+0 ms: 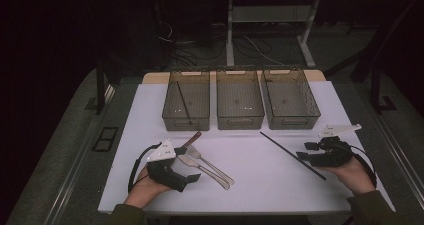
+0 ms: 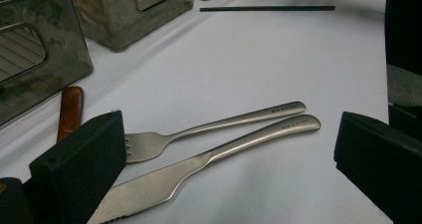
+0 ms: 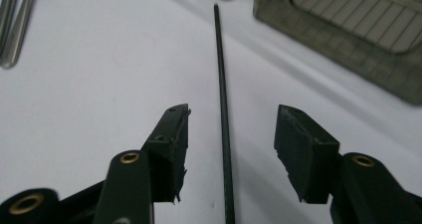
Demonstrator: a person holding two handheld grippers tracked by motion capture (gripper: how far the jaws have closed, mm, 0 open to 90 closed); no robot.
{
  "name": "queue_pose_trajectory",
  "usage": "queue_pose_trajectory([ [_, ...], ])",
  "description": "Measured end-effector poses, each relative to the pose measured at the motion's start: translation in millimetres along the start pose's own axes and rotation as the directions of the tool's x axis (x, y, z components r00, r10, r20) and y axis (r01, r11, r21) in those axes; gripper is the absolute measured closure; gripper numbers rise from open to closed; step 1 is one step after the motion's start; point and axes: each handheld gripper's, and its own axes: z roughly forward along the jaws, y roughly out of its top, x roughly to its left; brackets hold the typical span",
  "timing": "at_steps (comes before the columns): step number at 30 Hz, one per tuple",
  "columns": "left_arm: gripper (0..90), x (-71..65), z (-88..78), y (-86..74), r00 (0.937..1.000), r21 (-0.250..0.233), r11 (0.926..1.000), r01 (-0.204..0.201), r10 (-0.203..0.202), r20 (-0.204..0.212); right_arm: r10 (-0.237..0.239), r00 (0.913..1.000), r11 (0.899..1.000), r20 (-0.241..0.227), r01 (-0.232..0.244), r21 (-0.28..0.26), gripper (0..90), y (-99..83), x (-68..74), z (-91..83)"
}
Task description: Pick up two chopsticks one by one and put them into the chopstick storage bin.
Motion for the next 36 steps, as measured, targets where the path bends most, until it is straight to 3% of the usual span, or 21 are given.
queue_pose_trajectory([
  [5,0.0,-0.2,0.1,0.0,1.0,0.003,1.0,-0.002,0.002,0.0,0.02,0.9995,0.999,-0.023,-0.019,0.037,57.4,-10.3,-4.0,2.2],
  [18,0.0,-1.1,-0.6,0.0,1.0,0.002,1.0,0.0,0.0,-0.002,-0.041,0.9992,0.99,-0.005,0.041,0.133,75.1,-15.4,-0.8,12.2],
  [29,0.0,-1.3,-0.7,-0.1,1.0,0.002,1.0,-0.001,0.001,-0.004,-0.083,0.9965,0.983,0.005,0.081,0.166,82.5,-18.6,0.1,13.4],
  [36,0.0,-1.2,-0.1,0.0,1.0,0.005,1.0,-0.004,0.004,-0.001,-0.085,0.9964,0.982,0.009,0.082,0.169,83.8,-18.4,-0.3,13.6],
])
